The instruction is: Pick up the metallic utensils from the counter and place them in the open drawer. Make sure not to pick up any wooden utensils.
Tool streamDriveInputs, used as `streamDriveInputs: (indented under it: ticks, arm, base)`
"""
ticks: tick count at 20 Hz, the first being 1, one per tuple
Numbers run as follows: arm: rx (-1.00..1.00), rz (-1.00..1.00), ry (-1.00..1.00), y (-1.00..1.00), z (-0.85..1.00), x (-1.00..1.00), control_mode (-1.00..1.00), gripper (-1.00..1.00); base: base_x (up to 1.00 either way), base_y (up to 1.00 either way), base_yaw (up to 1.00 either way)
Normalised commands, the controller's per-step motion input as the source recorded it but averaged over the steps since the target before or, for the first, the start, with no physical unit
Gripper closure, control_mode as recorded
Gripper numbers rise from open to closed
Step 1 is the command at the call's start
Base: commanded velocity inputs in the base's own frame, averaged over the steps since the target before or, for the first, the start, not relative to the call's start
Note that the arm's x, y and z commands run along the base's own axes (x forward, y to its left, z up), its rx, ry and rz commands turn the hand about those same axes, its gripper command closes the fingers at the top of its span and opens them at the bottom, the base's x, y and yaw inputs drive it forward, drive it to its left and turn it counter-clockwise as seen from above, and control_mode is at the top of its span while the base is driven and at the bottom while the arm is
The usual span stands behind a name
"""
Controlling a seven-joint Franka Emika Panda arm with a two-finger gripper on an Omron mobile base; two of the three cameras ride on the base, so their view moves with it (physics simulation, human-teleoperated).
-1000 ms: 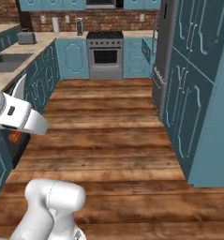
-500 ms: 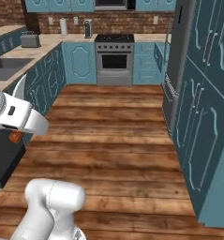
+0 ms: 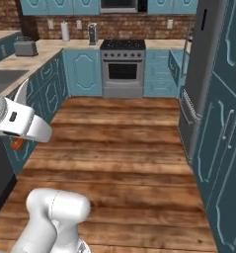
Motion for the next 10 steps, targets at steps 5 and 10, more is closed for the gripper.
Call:
streamDriveInputs:
  ticks: [5,10]
  arm:
    - [0.00,0.00,0.00,0.00,0.00,0.00,1.00,1.00]
    - [0.00,0.00,0.00,0.00,0.00,0.00,1.00,1.00]
  base:
    - [1.00,0.65,-0.01]
    - [1.00,0.11,-0.01]
